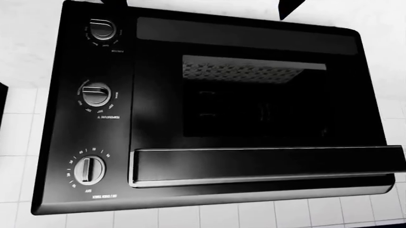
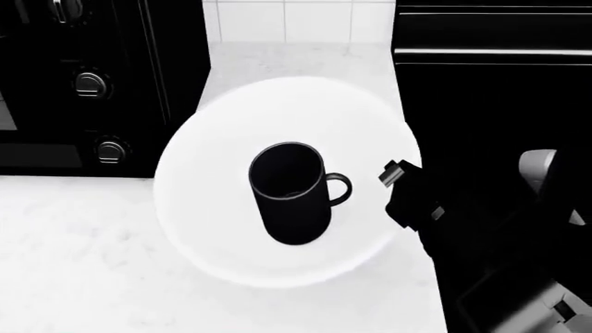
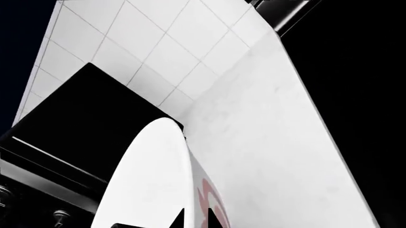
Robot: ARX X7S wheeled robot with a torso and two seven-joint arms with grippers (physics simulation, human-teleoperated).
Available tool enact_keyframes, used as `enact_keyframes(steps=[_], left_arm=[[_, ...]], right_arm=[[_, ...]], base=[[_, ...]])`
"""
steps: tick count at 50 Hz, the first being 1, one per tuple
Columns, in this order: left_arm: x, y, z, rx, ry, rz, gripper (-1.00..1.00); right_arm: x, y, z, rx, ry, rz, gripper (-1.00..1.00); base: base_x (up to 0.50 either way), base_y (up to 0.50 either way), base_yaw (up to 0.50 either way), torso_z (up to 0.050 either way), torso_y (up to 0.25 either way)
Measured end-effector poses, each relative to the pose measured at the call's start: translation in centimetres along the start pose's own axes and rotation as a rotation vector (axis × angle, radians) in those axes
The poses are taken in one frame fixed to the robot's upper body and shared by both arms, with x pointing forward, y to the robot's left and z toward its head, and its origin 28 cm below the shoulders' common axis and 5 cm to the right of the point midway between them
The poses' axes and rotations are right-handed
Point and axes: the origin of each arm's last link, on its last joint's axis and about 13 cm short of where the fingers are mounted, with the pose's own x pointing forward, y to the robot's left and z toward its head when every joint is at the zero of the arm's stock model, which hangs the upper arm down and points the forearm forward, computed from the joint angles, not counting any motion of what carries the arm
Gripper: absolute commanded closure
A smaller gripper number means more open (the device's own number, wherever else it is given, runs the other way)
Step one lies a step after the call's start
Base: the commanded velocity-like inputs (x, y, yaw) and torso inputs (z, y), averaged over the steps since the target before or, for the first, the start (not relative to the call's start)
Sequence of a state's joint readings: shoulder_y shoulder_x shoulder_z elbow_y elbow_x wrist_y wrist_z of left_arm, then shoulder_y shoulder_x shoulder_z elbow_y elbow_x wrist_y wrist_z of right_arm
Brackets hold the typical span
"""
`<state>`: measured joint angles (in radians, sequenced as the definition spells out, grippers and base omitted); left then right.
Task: Place the cup inside the bowl on the dining table and move the bowl to any counter.
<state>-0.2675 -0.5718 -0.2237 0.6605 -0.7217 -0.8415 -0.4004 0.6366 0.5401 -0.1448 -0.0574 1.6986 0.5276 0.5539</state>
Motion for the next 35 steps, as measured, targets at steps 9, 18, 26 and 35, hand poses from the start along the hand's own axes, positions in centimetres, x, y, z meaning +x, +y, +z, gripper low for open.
enact_keyframes(steps=[9,18,26,35], left_arm=[[0.0,-0.3,-0.1,0.001,0.003,0.002,-1.00],[0.0,-0.4,-0.2,0.000,0.006,0.001,-1.00],[-0.1,0.0,-0.2,-0.001,0.007,0.002,-1.00],[-0.1,0.1,-0.2,-0.001,0.007,0.002,-1.00]], right_arm=[[0.7,-1.2,-0.9,0.019,0.017,-0.027,1.00],[1.2,-2.4,-1.7,0.035,0.033,-0.051,1.00],[1.5,-3.1,-1.9,0.046,0.030,-0.060,1.00],[1.6,-3.4,-2.0,0.050,0.029,-0.062,1.00]], base=[[0.00,0.00,0.00,0.000,0.001],[0.00,0.00,0.00,0.000,0.000],[0.00,0.00,0.00,0.000,0.000],[0.00,0.00,0.00,0.000,0.000]])
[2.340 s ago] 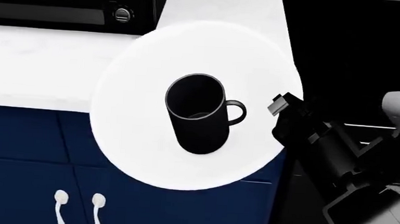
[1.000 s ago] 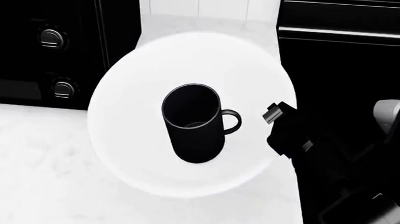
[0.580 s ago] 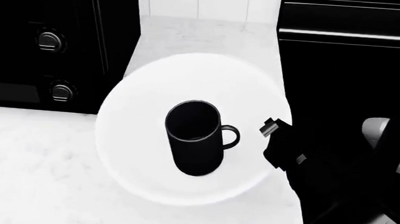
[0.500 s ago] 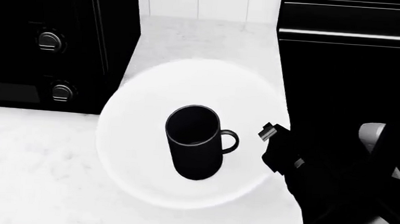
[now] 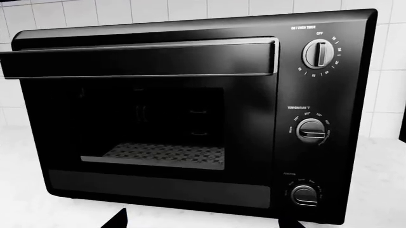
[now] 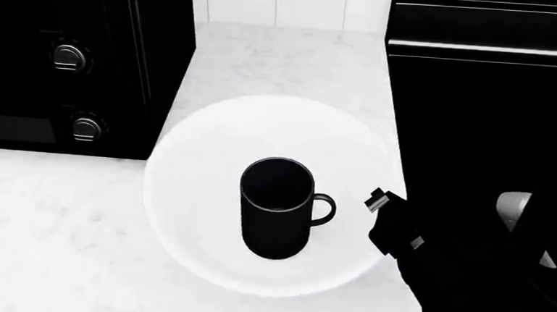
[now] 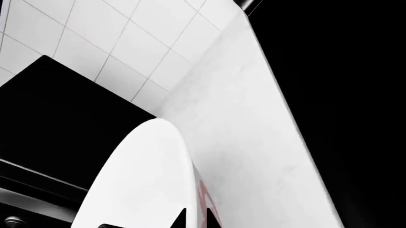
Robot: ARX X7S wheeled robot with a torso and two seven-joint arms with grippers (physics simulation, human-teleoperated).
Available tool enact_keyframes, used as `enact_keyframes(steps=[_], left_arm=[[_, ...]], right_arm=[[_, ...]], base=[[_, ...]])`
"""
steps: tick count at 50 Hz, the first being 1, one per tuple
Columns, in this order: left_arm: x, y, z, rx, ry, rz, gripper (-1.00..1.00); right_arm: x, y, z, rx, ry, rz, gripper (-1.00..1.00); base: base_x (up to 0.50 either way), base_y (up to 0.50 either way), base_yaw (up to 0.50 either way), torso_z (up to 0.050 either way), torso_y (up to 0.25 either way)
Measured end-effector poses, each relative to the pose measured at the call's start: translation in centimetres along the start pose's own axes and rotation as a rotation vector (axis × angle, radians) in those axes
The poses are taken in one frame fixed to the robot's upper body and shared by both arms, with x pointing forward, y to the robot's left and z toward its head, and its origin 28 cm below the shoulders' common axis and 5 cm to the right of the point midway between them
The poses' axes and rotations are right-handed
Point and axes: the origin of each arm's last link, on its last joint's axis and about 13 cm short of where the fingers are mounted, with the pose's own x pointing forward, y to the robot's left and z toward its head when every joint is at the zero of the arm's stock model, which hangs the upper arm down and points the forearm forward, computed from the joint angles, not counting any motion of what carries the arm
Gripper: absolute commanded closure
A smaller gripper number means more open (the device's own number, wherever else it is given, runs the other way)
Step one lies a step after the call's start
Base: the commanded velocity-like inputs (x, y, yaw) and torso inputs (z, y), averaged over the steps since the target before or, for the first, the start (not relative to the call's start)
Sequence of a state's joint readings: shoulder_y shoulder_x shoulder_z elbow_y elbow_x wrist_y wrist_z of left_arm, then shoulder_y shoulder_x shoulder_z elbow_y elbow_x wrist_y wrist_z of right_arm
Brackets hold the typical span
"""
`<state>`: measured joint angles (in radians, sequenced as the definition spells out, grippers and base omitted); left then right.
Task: Place the cup inside the bowl on the dining table and move the bowl to any counter.
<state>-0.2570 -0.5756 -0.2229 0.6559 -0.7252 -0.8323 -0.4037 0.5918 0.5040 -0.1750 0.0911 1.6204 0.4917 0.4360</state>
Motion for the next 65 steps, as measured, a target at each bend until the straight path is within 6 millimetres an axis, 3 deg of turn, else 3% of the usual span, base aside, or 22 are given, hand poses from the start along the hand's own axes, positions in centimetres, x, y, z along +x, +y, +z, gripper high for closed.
enact_keyframes(steps=[3,4,24,45,65], left_arm=[[0.1,-0.2,0.0,0.000,-0.001,0.000,-1.00],[0.1,-0.2,0.0,0.000,-0.001,0.000,-1.00],[0.2,-0.5,0.0,0.001,0.000,-0.002,-1.00],[0.2,-0.7,0.3,0.000,-0.001,-0.015,-1.00],[0.3,-1.3,0.8,-0.005,-0.003,-0.029,-1.00]], right_arm=[[0.0,0.0,0.0,-0.001,0.001,-0.001,1.00],[0.0,0.0,0.0,-0.001,0.001,-0.002,-1.00],[-0.7,0.5,0.3,-0.022,-0.028,-0.014,-1.00],[-3.9,3.4,3.8,-0.152,-0.158,0.002,-1.00],[-5.8,4.6,4.2,-0.847,-0.288,-0.143,-1.00]], base=[[0.00,0.00,0.00,0.000,0.000],[0.00,0.00,0.00,0.000,0.000],[0.00,0.00,0.00,0.000,0.000],[0.00,0.00,0.00,0.000,0.000],[0.00,0.00,0.00,0.000,0.000]])
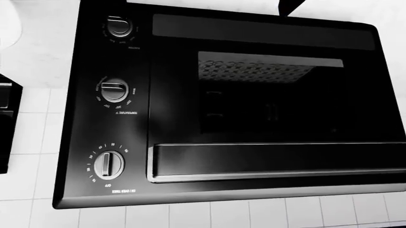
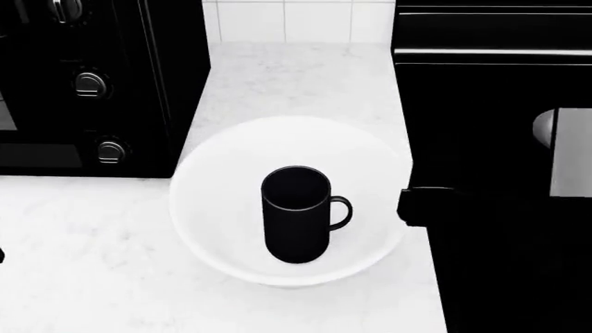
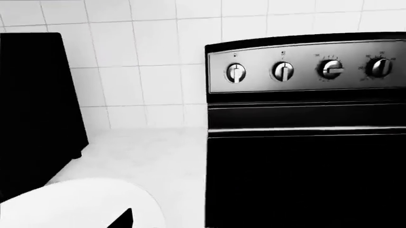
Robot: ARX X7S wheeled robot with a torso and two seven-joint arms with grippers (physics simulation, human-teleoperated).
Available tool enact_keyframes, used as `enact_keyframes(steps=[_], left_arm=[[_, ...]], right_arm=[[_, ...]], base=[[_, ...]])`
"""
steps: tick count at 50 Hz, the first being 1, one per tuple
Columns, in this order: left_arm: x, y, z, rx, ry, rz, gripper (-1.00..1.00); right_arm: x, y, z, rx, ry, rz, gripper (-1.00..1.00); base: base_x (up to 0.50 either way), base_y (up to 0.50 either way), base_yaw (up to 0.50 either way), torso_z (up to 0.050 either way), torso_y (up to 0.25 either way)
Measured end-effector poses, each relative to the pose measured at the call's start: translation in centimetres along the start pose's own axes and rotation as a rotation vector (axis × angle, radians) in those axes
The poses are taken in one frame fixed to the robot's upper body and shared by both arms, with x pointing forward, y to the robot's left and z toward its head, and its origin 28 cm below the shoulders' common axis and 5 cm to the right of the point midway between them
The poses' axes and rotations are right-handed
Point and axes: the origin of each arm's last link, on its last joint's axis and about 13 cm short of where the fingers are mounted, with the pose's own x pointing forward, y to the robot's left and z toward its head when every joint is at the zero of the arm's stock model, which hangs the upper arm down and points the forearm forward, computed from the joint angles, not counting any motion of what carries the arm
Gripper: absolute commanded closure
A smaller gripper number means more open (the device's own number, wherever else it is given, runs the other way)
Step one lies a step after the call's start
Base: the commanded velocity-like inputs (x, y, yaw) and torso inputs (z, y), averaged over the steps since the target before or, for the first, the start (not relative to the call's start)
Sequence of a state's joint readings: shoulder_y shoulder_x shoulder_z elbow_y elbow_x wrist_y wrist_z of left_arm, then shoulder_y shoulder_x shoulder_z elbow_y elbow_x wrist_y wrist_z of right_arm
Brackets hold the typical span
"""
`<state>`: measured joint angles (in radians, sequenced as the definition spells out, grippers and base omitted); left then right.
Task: Place the cup inside the bowl on the dining table and move the bowl to any counter.
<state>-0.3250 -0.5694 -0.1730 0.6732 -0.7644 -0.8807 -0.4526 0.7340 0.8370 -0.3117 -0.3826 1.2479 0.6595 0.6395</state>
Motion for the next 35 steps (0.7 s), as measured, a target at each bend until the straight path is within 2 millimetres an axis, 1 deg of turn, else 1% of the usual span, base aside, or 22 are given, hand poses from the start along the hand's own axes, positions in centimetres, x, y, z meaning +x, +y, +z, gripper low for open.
enact_keyframes(steps=[6,14,25,35], left_arm=[[0.0,-0.1,-0.1,0.002,0.004,-0.002,-1.00],[0.1,-0.3,0.1,0.006,0.009,-0.011,-1.00],[0.9,-0.8,2.6,0.013,-0.007,-0.006,-1.00],[1.7,-1.3,5.2,0.024,-0.028,-0.001,-1.00]], right_arm=[[-0.4,-0.1,0.0,-0.108,-0.028,-0.017,-1.00],[-1.0,-0.2,0.1,-0.162,-0.068,-0.012,-1.00],[-2.0,-0.2,1.6,-0.182,-0.111,0.000,-1.00],[-2.1,-0.2,4.0,-0.194,-0.149,0.005,-1.00]], base=[[0.00,0.00,0.00,0.000,0.000],[0.00,0.00,0.00,0.000,0.000],[0.00,0.00,0.00,0.000,0.000],[0.00,0.00,0.00,0.000,0.000]])
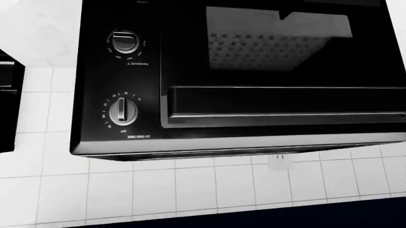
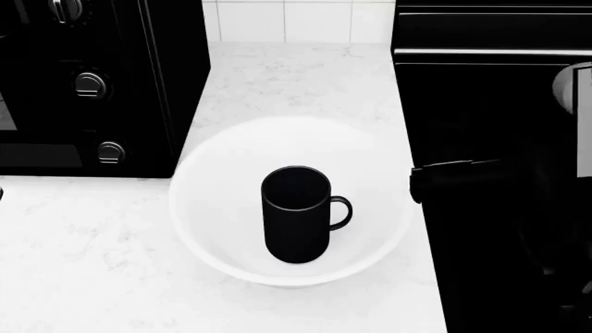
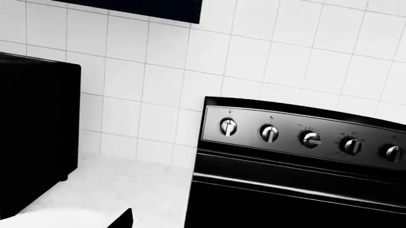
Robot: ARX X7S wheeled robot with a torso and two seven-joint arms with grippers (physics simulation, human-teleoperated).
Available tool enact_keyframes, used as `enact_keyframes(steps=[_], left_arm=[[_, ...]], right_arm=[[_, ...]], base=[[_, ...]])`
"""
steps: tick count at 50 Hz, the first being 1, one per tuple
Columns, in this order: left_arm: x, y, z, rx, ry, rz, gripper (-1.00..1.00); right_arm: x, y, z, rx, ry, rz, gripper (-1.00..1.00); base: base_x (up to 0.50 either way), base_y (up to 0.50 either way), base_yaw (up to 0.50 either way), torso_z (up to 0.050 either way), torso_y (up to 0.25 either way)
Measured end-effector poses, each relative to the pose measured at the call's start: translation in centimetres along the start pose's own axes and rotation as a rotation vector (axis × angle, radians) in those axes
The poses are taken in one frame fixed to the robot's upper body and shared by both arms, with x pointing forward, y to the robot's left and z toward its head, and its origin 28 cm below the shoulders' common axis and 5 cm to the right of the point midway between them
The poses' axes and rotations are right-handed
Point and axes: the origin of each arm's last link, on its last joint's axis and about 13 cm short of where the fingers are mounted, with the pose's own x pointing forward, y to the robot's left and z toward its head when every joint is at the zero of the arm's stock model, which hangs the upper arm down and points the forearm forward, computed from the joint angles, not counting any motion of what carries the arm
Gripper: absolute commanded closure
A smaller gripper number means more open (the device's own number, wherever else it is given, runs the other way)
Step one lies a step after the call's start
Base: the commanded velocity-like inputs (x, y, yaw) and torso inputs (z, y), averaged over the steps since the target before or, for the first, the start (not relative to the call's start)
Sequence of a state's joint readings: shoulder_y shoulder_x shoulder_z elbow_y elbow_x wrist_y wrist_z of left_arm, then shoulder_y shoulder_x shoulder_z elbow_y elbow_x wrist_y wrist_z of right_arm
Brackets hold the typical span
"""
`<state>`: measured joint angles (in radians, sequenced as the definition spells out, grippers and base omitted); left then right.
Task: Place the cup inside the bowl on the dining table and move the bowl to any counter.
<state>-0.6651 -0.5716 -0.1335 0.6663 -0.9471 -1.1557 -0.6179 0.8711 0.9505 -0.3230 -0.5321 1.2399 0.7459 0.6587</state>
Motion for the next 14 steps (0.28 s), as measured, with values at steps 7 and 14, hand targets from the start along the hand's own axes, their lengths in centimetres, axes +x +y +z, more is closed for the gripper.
enact_keyframes(steps=[7,14], left_arm=[[0.7,-0.4,1.3,0.013,-0.016,0.005,-1.00],[1.6,-0.7,2.2,0.017,-0.027,0.010,-1.00]], right_arm=[[0.8,-0.4,1.6,-0.004,-0.033,-0.010,-1.00],[1.8,-0.7,3.2,-0.010,-0.069,-0.023,-1.00]], base=[[0.00,0.00,0.00,0.000,0.000],[0.00,0.00,0.00,0.000,0.000]])
